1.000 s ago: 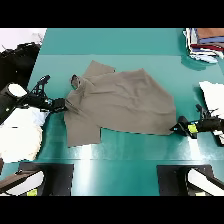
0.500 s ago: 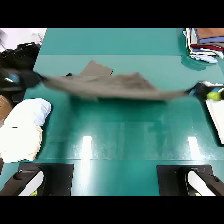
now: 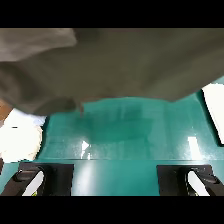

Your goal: Fold the shirts.

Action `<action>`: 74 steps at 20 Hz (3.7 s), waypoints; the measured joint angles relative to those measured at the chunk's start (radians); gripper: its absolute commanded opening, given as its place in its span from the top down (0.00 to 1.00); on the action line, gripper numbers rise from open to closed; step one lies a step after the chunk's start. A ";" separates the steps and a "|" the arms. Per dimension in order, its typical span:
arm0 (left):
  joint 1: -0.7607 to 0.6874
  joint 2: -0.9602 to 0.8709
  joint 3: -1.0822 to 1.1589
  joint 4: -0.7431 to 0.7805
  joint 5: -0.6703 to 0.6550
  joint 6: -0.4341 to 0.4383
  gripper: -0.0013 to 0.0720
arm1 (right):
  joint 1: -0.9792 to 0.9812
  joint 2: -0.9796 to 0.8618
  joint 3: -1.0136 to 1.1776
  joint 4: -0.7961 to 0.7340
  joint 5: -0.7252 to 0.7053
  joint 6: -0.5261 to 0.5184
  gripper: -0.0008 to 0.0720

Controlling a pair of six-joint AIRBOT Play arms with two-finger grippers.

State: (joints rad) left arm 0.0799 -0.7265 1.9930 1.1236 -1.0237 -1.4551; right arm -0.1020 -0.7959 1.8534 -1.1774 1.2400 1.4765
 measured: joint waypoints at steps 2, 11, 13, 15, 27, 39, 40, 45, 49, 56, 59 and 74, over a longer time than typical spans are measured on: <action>0.000 -0.007 0.035 0.001 0.011 -0.008 0.95 | 0.000 -0.032 0.095 -0.029 0.054 0.007 0.96; 0.000 -0.203 -0.254 -0.025 -0.159 -0.030 0.95 | 0.001 -0.314 0.053 -0.070 0.286 0.032 0.96; 0.000 -0.268 -0.385 -0.030 -0.164 -0.029 0.95 | 0.002 -0.389 -0.024 -0.069 0.297 0.032 0.96; 0.000 -0.354 -0.502 -0.032 -0.151 -0.020 0.95 | 0.002 -0.473 -0.099 -0.072 0.294 0.032 0.96; 0.000 -0.800 -0.507 -0.131 0.123 0.090 0.95 | 0.068 -0.881 -0.066 -0.037 0.043 0.008 0.96; -0.018 -0.825 -0.684 -0.042 -0.091 0.096 0.51 | 0.093 -0.808 -0.323 -0.123 0.063 -0.018 0.69; -0.022 -0.825 -0.706 -0.039 -0.091 0.094 0.19 | 0.094 -0.795 -0.364 -0.123 0.054 -0.018 0.36; -0.028 -0.771 -0.758 0.003 -0.116 0.054 0.31 | 0.081 -0.716 -0.492 -0.072 0.038 -0.018 0.34; -0.028 -0.592 -0.903 0.119 -0.173 -0.005 0.31 | 0.048 -0.570 -0.617 -0.060 0.035 -0.018 0.35; -0.029 -0.241 -1.341 0.074 -0.237 -0.095 0.31 | -0.010 -0.380 -0.772 -0.005 -0.039 -0.018 0.38; -0.030 -0.177 -1.462 0.035 -0.234 -0.119 0.31 | -0.013 -0.354 -0.781 0.017 -0.050 -0.019 0.38; -0.206 -0.140 -1.547 -0.178 -0.028 -0.109 0.95 | -0.063 -0.302 -0.847 -0.013 0.085 -0.019 0.37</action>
State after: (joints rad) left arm -0.1265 -0.8661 0.4461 0.9459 -1.0519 -1.5639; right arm -0.1650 -1.0977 1.0061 -1.1904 1.3254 1.4574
